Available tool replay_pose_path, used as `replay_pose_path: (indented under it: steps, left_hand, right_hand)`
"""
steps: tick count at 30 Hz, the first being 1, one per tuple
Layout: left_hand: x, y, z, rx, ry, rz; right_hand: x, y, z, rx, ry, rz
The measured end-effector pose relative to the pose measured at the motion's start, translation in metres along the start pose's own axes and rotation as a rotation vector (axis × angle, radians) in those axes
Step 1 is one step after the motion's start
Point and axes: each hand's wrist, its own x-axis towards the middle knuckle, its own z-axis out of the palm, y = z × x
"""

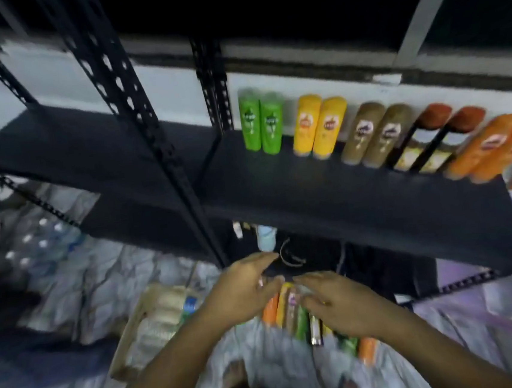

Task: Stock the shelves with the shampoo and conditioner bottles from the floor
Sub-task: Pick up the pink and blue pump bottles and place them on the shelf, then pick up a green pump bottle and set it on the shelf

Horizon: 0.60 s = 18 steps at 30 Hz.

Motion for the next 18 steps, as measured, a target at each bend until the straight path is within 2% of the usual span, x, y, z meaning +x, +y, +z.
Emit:
replay_pose_path:
  steps: [4, 9, 14, 18]
  left_hand:
    - [-0.014, -0.046, 0.064, 0.003, -0.216, -0.211]
    - [-0.028, -0.089, 0.116, -0.016, -0.360, -0.391]
    - [-0.033, -0.116, 0.157, -0.063, -0.414, -0.499]
    - [-0.032, -0.145, 0.189, -0.075, -0.387, -0.565]
  right_hand:
    - [0.018, 0.042, 0.091, 0.068, -0.202, 0.141]
    - [0.037, 0.067, 0.144, 0.098, -0.269, 0.245]
    - [0.052, 0.097, 0.185, 0.066, -0.286, 0.307]
    - [0.074, 0.114, 0.212, 0.059, -0.288, 0.316]
